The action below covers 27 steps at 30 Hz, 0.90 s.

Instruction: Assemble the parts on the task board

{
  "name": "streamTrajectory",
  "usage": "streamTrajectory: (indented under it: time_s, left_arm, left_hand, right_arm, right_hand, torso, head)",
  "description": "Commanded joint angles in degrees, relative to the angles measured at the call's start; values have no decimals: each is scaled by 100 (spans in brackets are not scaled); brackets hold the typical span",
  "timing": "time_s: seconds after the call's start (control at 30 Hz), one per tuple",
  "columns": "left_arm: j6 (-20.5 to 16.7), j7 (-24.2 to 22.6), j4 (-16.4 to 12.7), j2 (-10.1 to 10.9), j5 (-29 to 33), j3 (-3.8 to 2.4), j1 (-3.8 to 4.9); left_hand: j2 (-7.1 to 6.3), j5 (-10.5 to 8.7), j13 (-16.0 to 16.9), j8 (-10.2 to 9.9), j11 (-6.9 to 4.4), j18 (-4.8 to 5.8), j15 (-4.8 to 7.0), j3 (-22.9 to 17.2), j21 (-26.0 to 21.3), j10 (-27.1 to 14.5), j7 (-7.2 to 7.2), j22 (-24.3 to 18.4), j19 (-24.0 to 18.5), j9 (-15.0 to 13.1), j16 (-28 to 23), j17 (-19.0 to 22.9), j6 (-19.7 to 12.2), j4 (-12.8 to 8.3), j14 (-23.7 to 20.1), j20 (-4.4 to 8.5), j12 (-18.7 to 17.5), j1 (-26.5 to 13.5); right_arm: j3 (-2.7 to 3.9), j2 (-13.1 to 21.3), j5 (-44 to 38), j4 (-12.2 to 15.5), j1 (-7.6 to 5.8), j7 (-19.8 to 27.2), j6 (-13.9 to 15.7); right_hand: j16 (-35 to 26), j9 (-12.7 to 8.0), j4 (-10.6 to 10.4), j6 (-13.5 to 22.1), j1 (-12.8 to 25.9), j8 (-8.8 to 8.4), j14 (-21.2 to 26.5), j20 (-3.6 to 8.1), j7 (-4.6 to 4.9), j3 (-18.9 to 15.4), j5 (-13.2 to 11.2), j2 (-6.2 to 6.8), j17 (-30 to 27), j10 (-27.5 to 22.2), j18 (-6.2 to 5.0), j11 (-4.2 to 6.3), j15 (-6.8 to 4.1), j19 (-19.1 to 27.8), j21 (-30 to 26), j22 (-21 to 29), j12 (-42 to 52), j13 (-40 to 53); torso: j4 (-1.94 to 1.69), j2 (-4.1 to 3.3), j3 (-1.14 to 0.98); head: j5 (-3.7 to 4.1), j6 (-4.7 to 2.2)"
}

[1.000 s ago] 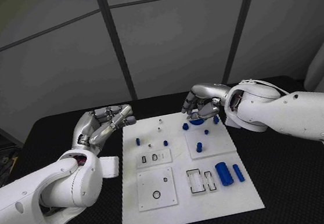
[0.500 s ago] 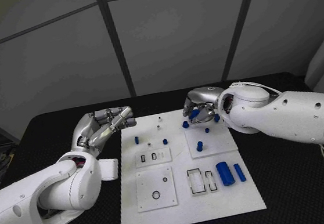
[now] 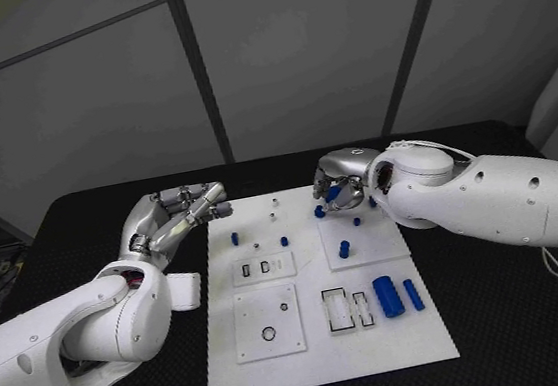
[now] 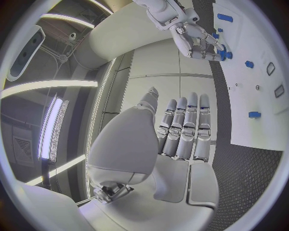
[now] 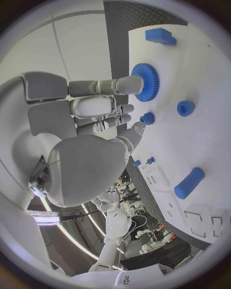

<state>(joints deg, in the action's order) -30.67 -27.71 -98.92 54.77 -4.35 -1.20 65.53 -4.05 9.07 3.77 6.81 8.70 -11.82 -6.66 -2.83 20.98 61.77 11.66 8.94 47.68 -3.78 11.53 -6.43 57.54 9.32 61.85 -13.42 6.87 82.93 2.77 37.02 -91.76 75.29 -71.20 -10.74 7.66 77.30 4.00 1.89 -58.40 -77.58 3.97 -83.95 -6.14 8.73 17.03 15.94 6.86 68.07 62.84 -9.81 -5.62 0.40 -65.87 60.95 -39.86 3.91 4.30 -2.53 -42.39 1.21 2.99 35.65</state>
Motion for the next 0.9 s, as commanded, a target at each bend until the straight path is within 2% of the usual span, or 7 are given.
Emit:
streamTrajectory:
  time_s: [0.03, 0.3, 0.43, 0.57, 0.9]
  left_arm:
    - [93, -22, -22, 12, -61, -7, 10]
    - [90, -16, -38, 23, -61, -8, 12]
    - [85, -11, -36, 24, -61, -8, 13]
    - [92, -1, -36, 21, -61, -8, 14]
    - [101, 13, -37, 28, -61, -8, 16]
  left_hand:
    - [7, -26, -1, -47, 39, 144, -34, 50, -47, -8, 28, -15, -61, 5, -65, -3, 10, -1, -39, -23, -38, -82]
    - [11, -25, -1, -59, 45, 145, -41, 54, -55, -11, 34, -20, -78, 5, -87, -1, 12, -7, -53, -29, -51, -86]
    - [14, -24, -1, -65, 47, 144, -42, 54, -56, -14, 38, -21, -81, 5, -92, -1, 9, -10, -55, -30, -56, -85]
    - [19, -23, -2, -76, 52, 141, -45, 54, -54, -21, 44, -21, -78, 6, -104, -1, 4, -15, -60, -33, -67, -84]
    - [25, -24, -2, -92, 59, 137, -50, 56, -45, -29, 51, -19, -66, 7, -123, 0, -3, -23, -69, -36, -82, -85]
  right_arm:
    - [3, -46, -92, -51, -14, -44, -97]
    - [2, -142, -93, -125, -14, -10, -123]
    - [1, -192, -93, -149, -14, -8, -200]
    - [0, -239, -93, -189, -15, -9, -298]
    - [0, -278, -96, -215, -14, -34, -450]
  right_hand:
    - [75, 1, -25, 56, -52, -18, -313, -5, -3, 29, 30, -27, 93, 39, 128, -4, 47, -82, 95, -127, 37, 6]
    - [188, 3, -42, 60, -67, -12, -322, -7, -6, 94, 41, -45, 223, 106, 151, 6, 48, -128, 251, -320, 59, 10]
    - [219, 3, -43, 65, -80, -13, -322, -6, -6, 127, 53, -51, 258, 136, 155, 10, 45, -131, 291, -366, 67, 10]
    - [257, 7, -47, 48, -96, -4, -320, -3, -6, 185, 68, -61, 293, 193, 163, 19, 38, -136, 356, -439, 81, 12]
    - [296, 11, -39, 29, -128, 1, -312, 6, -1, 289, 129, -63, 321, 291, 167, 33, 30, -122, 430, -511, 103, 15]
  torso:
    - [3, -8, -5]
    - [-12, -16, -4]
    - [-10, -20, -9]
    - [-17, -25, -4]
    - [-26, -37, -7]
  head:
    - [-34, 17]
    - [-15, 34]
    - [-11, 46]
    - [2, 46]
    - [-2, 56]
